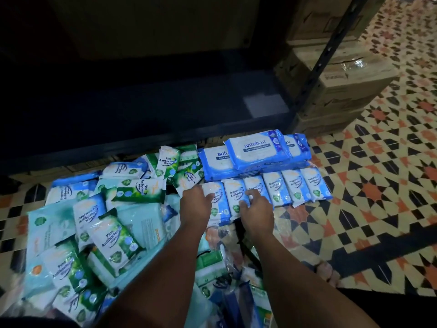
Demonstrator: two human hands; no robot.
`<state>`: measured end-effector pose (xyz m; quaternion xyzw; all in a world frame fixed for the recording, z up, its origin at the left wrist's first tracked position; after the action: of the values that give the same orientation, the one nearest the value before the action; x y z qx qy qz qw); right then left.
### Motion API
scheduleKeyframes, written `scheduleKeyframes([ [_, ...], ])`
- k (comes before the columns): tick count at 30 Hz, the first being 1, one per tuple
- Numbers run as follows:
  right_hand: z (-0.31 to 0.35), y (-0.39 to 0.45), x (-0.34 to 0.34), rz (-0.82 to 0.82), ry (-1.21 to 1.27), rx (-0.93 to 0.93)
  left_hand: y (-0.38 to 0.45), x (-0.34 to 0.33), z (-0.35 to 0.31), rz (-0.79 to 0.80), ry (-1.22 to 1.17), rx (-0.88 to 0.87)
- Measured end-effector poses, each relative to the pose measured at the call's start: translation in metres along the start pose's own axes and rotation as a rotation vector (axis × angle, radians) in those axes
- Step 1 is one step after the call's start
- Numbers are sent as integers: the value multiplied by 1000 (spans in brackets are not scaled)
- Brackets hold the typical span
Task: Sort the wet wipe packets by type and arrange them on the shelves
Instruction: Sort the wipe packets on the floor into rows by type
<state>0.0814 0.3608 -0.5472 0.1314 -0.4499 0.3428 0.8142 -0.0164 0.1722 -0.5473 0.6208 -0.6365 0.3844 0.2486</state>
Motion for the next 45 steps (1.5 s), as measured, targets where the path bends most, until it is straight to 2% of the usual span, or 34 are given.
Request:
scheduleKeyframes([
  [8, -5, 2, -1, -27, 71, -23, 0, -3, -3, 27, 43, -18],
  [15, -2, 6, 2, 104, 187, 13, 5, -3, -6, 51, 68, -82],
  [20, 0, -1, 14, 143, 167, 7, -1, 4, -4, 53, 53, -162],
  [24, 3, -14, 28, 163, 108, 56, -24, 25, -16, -28, -11, -324],
  [25, 3, -19, 30, 186, 84, 76, -34, 26, -19, 0, -40, -385],
  [27, 1, -31, 34, 259, 53, 99, -64, 20, -21, 170, -32, -559],
  [29, -3, -46, 35, 354, 1, 137, -97, 5, -17, 364, 140, -764],
  [31, -8, -65, 33, 449, -92, 195, -125, -5, -7, 500, 356, -883],
  [36, -22, -129, 25, 675, -244, 229, -157, -18, 13, 653, 796, -1054],
  [39, -25, -156, 26, 718, -256, 260, -161, -24, 11, 618, 970, -1064],
  [41, -27, -162, 29, 680, -310, 280, -164, -27, 10, 585, 1031, -1041],
  [45, -31, -164, 26, 657, -341, 283, -169, -27, 3, 539, 1014, -1024],
])
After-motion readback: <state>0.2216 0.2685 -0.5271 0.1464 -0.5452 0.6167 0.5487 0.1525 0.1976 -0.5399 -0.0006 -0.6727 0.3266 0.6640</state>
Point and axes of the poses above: each hand's wrist, its own y-axis towards the middle knuckle, its own x-axis out of the back of the hand, z = x × y, the point moved 8 cm from there along y, towards the middle knuckle, and after that the axes turned 10 degrees about -z, right-handed, at the moved point
